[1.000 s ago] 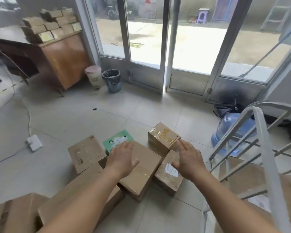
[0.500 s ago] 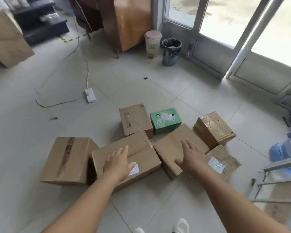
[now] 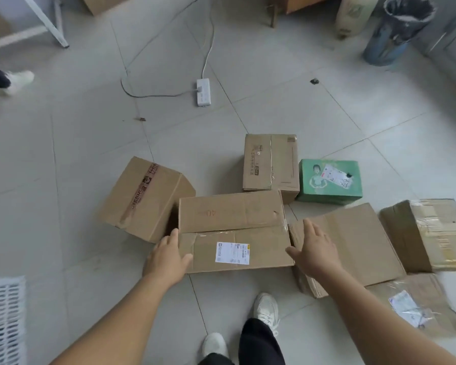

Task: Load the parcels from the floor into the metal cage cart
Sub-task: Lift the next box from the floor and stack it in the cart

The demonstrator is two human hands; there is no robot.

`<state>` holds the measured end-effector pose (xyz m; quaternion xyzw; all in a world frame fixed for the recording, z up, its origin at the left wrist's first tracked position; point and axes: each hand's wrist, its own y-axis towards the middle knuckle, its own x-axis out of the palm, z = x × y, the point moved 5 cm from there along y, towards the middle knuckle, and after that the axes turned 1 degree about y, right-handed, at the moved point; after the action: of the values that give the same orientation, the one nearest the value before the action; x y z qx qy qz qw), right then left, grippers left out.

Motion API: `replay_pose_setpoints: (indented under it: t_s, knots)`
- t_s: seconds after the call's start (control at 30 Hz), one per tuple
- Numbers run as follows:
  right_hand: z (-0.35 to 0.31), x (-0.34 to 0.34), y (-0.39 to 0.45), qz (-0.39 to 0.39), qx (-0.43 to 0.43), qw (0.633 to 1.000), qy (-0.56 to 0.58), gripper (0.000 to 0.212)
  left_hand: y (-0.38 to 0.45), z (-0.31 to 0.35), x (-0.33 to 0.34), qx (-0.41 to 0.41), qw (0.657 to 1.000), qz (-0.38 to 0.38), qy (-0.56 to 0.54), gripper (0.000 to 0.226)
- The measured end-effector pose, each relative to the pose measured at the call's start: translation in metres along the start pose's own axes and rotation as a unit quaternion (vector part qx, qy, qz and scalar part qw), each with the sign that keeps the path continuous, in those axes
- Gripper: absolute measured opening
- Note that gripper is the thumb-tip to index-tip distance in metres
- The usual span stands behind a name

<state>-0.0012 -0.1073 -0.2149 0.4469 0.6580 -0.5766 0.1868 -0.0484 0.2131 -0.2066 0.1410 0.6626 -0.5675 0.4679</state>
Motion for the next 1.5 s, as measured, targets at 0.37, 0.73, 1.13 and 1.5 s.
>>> replay_pose_setpoints:
  t_s: [0.37,0.73,1.13,1.5]
  knots:
    - [0.026,0.125,0.146,-0.094,0.088,0.988,0.082,0.098,0.137,-0.042,0.106,-0.112,0.984,-0.048,-0.133,0.085]
    - [0.061,0.221,0.245,-0.032,0.155,0.987,0.034,0.096,0.248,-0.07,0.195,-0.162,0.973,-0.055,-0.152,0.096]
    - [0.085,0.238,0.273,-0.026,0.148,0.963,0.224,0.123,0.28,-0.079,0.216,-0.203,0.945,0.006,-0.256,0.105]
    - [0.086,0.179,0.214,-0.003,0.132,0.949,0.287,0.128,0.205,-0.067,0.137,-0.177,0.94,0.051,-0.289,0.102]
